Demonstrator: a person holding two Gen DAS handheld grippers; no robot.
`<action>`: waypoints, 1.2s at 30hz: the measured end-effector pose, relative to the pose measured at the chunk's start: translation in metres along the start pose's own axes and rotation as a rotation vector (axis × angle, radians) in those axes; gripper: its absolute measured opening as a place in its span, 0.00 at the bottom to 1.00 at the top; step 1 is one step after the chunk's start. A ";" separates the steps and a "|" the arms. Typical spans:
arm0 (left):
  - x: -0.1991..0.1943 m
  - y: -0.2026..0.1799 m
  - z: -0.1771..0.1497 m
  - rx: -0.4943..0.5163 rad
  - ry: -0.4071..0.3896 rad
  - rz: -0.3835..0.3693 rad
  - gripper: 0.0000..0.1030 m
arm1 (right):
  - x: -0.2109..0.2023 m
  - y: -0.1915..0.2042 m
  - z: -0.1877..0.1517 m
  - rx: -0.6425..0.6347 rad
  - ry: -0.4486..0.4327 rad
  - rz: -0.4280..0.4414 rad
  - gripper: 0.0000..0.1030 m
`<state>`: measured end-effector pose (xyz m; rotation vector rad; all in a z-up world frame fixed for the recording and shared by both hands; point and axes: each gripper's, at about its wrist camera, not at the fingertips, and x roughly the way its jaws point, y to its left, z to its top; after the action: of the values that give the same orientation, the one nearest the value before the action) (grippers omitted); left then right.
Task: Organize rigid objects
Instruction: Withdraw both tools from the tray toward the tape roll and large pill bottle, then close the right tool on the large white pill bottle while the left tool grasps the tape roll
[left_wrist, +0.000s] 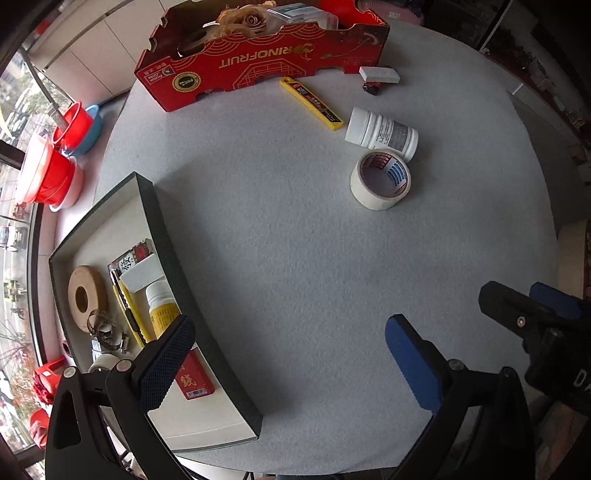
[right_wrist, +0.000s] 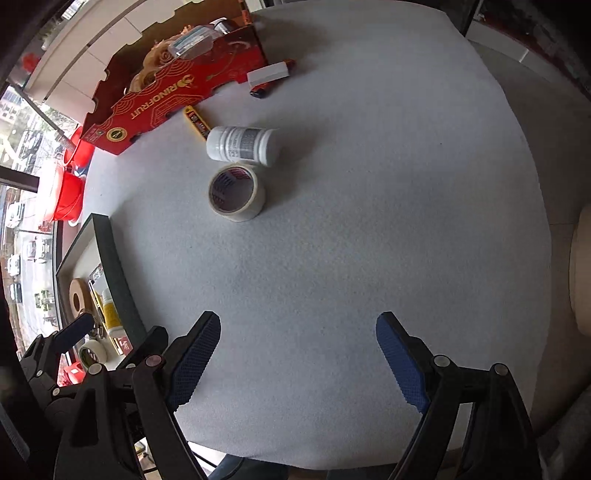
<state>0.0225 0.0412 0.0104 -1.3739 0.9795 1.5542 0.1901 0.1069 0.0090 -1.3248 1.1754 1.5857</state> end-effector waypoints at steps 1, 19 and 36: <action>0.003 -0.007 0.006 0.002 -0.004 -0.001 1.00 | 0.001 -0.011 0.001 0.028 0.003 -0.001 0.85; 0.090 -0.057 0.102 -0.095 0.007 0.028 1.00 | 0.021 -0.087 0.004 0.131 0.049 -0.016 0.85; 0.108 -0.002 0.107 -0.114 -0.054 0.037 1.00 | 0.049 0.003 0.094 0.191 0.028 0.126 0.85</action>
<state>-0.0201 0.1502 -0.0862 -1.3905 0.9002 1.6884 0.1501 0.1954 -0.0347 -1.1728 1.4144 1.5036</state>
